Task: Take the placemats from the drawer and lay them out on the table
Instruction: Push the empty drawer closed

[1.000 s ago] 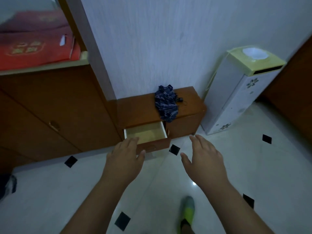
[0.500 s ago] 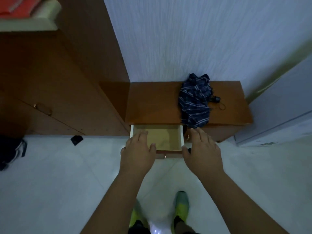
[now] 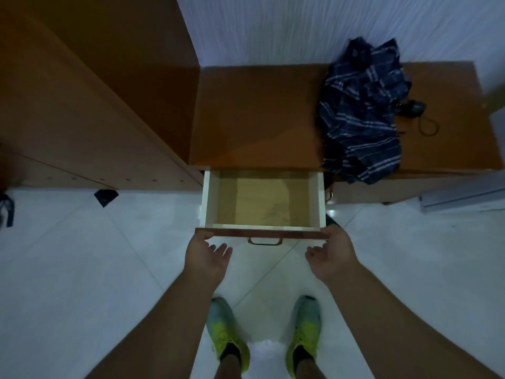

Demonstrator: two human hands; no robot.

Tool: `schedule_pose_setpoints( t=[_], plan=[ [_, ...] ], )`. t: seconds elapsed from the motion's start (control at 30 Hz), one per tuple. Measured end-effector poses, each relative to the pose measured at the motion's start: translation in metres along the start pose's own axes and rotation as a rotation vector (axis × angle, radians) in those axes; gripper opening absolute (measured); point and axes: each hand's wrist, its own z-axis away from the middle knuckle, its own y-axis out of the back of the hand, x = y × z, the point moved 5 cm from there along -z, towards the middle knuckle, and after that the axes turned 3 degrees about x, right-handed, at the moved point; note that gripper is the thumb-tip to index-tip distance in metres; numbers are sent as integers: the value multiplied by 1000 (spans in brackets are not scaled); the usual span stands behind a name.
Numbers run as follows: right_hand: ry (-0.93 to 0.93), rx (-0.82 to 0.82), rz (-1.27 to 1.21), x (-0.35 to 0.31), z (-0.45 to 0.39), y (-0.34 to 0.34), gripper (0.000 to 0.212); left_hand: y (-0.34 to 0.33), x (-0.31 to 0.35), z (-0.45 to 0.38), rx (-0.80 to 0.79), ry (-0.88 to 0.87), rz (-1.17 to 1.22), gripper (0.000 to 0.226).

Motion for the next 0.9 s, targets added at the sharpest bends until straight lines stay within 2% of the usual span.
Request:
schedule_pose_setpoints(
  t=[0.07, 0.13, 0.17, 0.23, 0.27, 0.3, 0.37, 0.43, 0.47, 0.5, 0.6, 0.7, 0.9],
  plan=[
    [-8, -77, -137, -2, -16, -13, 46, -11, 2, -17, -88, 5, -6, 24],
    [-11, -106, -266, -5, -27, -21, 56, -19, 3, -25, -72, -31, 0, 6],
    [7, -102, -281, -6, -30, -21, 52, -19, 2, -27, -47, -52, 6, 11],
    [73, -79, -215, -9, -28, -21, 28, -19, 1, -27, -23, -95, -61, 14],
    [127, -62, -88, -9, -25, -22, 22, -19, 1, -26, -9, -130, -187, 20],
    [207, -29, 142, -11, -23, -22, 26, -18, 4, -28, 7, -189, -406, 31],
    [415, 38, 834, -16, -26, -24, 47, -21, 14, -36, 24, -368, -1075, 49],
    [650, -37, 1465, -14, -36, -33, 67, -27, 18, -49, -39, -636, -1738, 63],
    [753, -81, 1648, -11, -42, -36, 73, -31, 19, -53, -64, -743, -1949, 69],
    [839, -104, 1760, -7, -48, -39, 76, -35, 21, -58, -95, -781, -2057, 73],
    [989, -67, 1893, -4, -59, -44, 80, -50, 26, -65, -185, -735, -2070, 79],
    [1094, -18, 1970, -3, -59, -52, 75, -66, 31, -70, -171, -759, -2136, 80],
    [1073, 26, 1893, -16, -78, -78, 73, -84, 35, -87, -106, -799, -2156, 87]
  ],
)
